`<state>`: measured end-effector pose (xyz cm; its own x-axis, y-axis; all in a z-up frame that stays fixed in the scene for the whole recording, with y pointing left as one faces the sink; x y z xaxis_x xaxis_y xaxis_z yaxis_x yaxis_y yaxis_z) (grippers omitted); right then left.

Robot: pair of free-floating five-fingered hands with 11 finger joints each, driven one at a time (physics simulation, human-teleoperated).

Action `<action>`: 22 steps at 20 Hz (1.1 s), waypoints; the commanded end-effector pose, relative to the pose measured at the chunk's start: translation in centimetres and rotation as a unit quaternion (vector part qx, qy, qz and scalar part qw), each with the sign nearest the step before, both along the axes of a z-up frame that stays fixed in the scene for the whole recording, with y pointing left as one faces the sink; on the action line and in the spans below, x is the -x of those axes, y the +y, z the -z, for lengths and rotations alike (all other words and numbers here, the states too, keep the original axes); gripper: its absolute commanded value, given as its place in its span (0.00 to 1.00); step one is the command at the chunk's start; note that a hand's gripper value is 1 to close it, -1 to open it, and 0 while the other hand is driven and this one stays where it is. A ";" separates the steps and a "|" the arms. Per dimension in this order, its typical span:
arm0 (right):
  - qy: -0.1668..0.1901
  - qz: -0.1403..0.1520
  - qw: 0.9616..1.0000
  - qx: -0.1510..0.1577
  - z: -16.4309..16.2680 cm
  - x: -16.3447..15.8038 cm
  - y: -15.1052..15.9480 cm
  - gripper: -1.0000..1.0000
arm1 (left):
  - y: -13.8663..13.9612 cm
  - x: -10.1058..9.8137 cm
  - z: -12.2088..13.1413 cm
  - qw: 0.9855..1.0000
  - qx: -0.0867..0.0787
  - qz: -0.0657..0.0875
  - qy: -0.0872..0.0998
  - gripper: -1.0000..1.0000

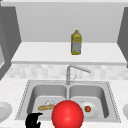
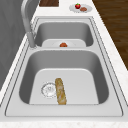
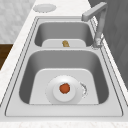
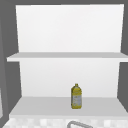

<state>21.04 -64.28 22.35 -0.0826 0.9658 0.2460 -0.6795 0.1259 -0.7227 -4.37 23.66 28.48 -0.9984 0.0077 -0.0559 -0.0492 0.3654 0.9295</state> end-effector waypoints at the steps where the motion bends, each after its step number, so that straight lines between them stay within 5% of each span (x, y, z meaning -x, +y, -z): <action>1: 0.007 -0.026 1.000 0.009 0.2 -1.6 -1.4 0.00 | 0.0 0.0 0.0 1.000 0.000 0.000 0.000 0.50; 10: 0.000 -0.012 1.000 0.003 2.1 -3.3 -3.3 0.00 | 0.0 0.0 0.0 1.000 0.000 0.000 0.000 0.50; 16: 0.006 -0.017 0.999 0.042 5.0 -5.7 -3.7 0.00 | 0.0 0.0 0.0 1.000 0.000 0.000 0.000 0.50; 22: 0.017 -0.029 0.999 0.019 6.2 -8.8 -5.4 0.00 | 0.0 0.0 0.0 1.000 0.000 0.000 0.000 0.50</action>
